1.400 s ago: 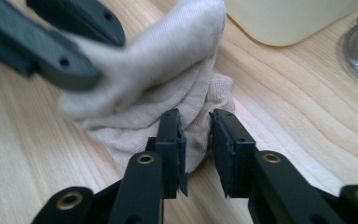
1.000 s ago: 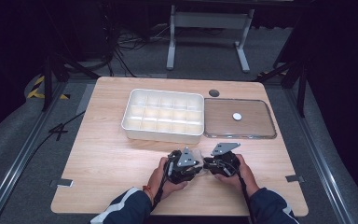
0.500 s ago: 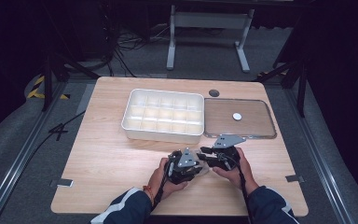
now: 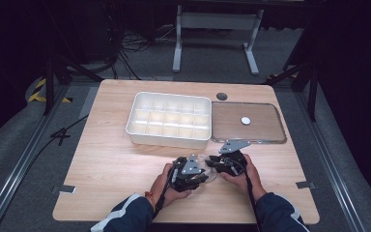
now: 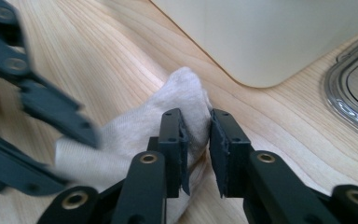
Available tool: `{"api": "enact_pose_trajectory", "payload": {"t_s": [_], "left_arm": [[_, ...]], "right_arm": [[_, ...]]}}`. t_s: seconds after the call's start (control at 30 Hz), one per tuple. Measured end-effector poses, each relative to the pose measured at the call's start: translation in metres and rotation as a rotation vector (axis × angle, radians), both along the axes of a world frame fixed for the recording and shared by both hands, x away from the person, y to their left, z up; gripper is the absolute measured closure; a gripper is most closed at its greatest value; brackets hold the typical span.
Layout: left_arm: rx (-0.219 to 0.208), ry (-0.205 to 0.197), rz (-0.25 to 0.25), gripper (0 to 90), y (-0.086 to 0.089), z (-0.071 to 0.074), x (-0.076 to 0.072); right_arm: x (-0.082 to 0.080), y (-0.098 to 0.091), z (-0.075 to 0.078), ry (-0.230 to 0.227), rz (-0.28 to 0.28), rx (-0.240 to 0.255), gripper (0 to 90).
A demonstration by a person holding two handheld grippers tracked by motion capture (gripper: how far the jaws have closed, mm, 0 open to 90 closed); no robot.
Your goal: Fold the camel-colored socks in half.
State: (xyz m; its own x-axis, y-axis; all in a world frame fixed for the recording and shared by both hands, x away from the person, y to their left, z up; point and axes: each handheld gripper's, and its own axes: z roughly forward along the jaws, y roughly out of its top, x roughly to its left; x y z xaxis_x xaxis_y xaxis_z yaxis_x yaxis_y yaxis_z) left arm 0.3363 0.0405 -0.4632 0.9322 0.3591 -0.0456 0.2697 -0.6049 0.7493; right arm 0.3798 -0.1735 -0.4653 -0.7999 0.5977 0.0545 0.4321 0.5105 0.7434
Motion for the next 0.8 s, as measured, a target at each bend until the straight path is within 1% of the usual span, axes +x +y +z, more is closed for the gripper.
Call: {"api": "enact_pose_trajectory", "payload": {"t_s": [0.07,0.1,0.13,0.17,0.2,0.23,0.3,0.33,0.4,0.43,0.47,0.5,0.53,0.63,0.67,0.73,0.8], "left_arm": [[0.009,0.006,-0.009,75.3,0.008,0.004,0.0],[-0.007,0.016,-0.016,76.3,0.012,0.007,0.001],[-0.017,0.017,-0.014,77.0,0.014,0.009,0.001],[-0.03,0.021,-0.011,76.9,0.016,0.01,0.002],[-0.044,0.012,-0.006,76.9,0.018,0.013,0.003],[-0.051,0.003,0.009,77.1,0.02,0.015,0.004],[-0.093,-0.018,0.061,78.0,0.021,0.017,0.006],[-0.114,-0.017,0.076,78.2,0.02,0.018,0.008],[-0.155,-0.006,0.089,76.6,0.016,0.015,0.012],[-0.153,0.003,0.084,75.9,0.013,0.013,0.012],[-0.144,0.011,0.064,75.5,0.007,0.008,0.011],[-0.125,0.009,0.053,75.0,0.003,0.006,0.009],[-0.103,-0.008,0.035,75.0,-0.002,0.002,0.006],[-0.063,-0.019,0.003,75.2,-0.007,-0.003,0.003],[-0.042,-0.027,-0.004,75.5,-0.009,-0.006,0.001],[-0.013,-0.051,-0.018,75.9,-0.012,-0.008,-0.003],[0.009,-0.064,-0.032,75.9,-0.013,-0.007,-0.003]], "right_arm": [[0.0,-0.002,-0.002,0.006,-0.001,0.005,77.2],[-0.001,-0.003,-0.002,0.014,-0.005,0.009,77.8],[-0.001,-0.003,-0.003,0.008,-0.008,-0.008,78.0],[-0.001,-0.002,-0.003,0.006,-0.007,-0.013,78.2],[-0.002,-0.003,-0.003,0.009,-0.009,-0.011,78.2],[-0.002,-0.003,-0.003,0.009,-0.009,-0.011,78.2],[-0.002,-0.002,-0.003,0.005,-0.003,-0.01,78.2],[-0.002,-0.001,-0.003,0.0,0.004,-0.013,78.2],[-0.003,0.001,-0.003,-0.005,0.01,-0.014,78.3],[-0.004,0.002,-0.003,-0.011,0.012,-0.022,78.3],[-0.005,0.003,-0.003,-0.012,0.012,-0.025,78.3],[-0.006,0.004,-0.003,-0.021,0.013,-0.036,78.3],[-0.007,0.005,-0.003,-0.021,0.012,-0.038,78.3],[-0.007,0.005,-0.004,-0.029,0.013,-0.048,78.5],[-0.007,0.005,-0.004,-0.031,0.012,-0.049,78.6],[-0.008,0.006,-0.004,-0.038,0.012,-0.059,78.6],[-0.009,0.006,-0.004,-0.046,0.01,-0.07,78.5]]}}
